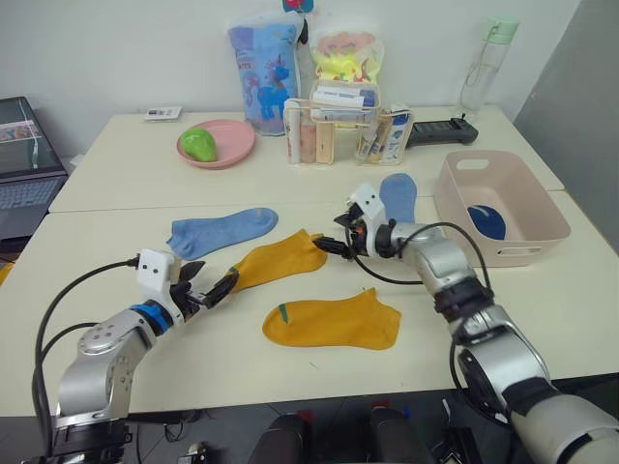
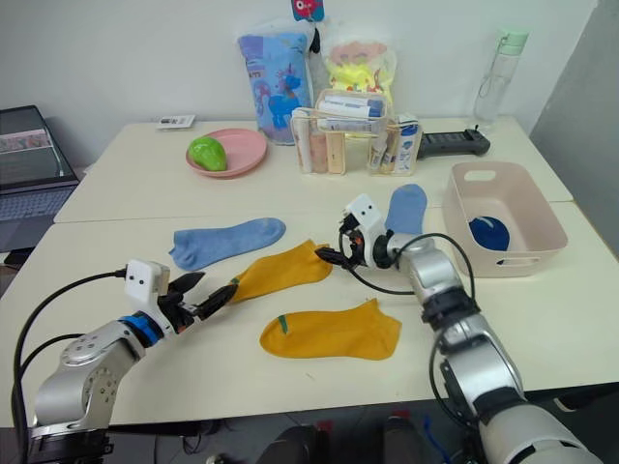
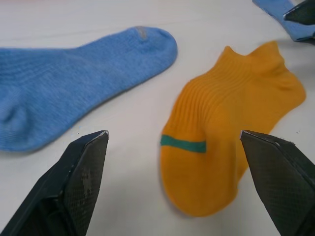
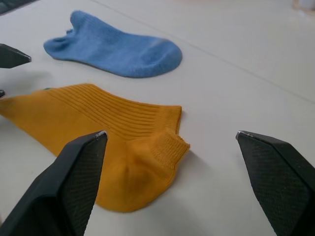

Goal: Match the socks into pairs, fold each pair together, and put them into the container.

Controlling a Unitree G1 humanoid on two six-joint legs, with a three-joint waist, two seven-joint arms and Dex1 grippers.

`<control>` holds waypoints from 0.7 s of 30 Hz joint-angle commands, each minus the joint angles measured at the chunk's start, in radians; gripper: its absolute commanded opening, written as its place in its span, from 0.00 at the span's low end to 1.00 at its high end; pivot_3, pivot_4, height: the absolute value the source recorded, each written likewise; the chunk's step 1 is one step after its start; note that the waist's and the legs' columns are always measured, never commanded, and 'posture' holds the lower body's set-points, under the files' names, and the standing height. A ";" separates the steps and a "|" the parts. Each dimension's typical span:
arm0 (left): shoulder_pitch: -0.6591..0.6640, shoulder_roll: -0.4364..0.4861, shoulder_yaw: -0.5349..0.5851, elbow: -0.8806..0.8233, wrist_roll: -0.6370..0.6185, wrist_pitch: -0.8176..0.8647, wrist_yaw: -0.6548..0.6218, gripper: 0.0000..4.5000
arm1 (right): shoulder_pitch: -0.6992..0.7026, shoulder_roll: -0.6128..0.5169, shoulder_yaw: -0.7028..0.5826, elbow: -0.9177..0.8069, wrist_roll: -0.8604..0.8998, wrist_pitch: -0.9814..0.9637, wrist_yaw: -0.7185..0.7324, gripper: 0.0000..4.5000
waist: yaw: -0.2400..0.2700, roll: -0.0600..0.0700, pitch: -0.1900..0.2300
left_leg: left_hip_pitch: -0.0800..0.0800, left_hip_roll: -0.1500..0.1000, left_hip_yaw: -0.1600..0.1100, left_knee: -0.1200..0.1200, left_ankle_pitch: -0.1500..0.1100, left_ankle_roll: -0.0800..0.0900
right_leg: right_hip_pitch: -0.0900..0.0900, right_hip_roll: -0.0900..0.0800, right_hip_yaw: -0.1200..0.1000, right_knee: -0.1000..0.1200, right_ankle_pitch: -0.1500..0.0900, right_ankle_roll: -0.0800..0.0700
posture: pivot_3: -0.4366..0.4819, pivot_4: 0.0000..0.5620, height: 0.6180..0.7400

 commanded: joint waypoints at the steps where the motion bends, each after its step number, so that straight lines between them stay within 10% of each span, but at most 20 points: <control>1: -0.018 0.002 -0.004 0.004 0.016 -0.035 0.018 0.99 | -0.069 0.029 -0.014 0.137 -0.031 -0.075 0.012 1.00 | 0.000 0.000 0.000 | 0.000 0.000 0.000 0.000 0.000 0.000 | 0.000 0.000 0.000 0.000 0.000 0.000 | 0.48 0.27 1.00; 7: -0.012 0.009 0.016 -0.014 -0.006 -0.034 0.024 1.00 | -0.109 0.073 -0.049 0.261 -0.043 -0.120 0.021 0.91 | -0.001 0.000 0.000 | 0.000 0.000 0.000 0.000 0.000 0.000 | 0.000 0.000 0.000 0.000 0.000 0.000 | 0.48 0.27 1.00; 18: -0.035 0.007 0.007 -0.052 -0.059 0.014 0.028 1.00 | -0.068 0.074 -0.144 0.153 0.018 0.026 0.074 0.07 | -0.001 0.000 0.000 | 0.000 0.000 0.000 0.000 0.000 0.000 | 0.000 0.000 0.000 0.000 0.000 0.000 | 0.48 0.27 1.00; 21: -0.056 0.001 -0.015 -0.031 -0.049 0.004 0.025 1.00 | -0.018 0.062 -0.149 0.048 0.035 0.097 0.074 0.01 | 0.000 0.000 0.000 | 0.000 0.000 0.000 0.000 0.000 0.000 | 0.000 0.000 0.000 0.000 0.000 0.000 | 0.48 0.27 1.00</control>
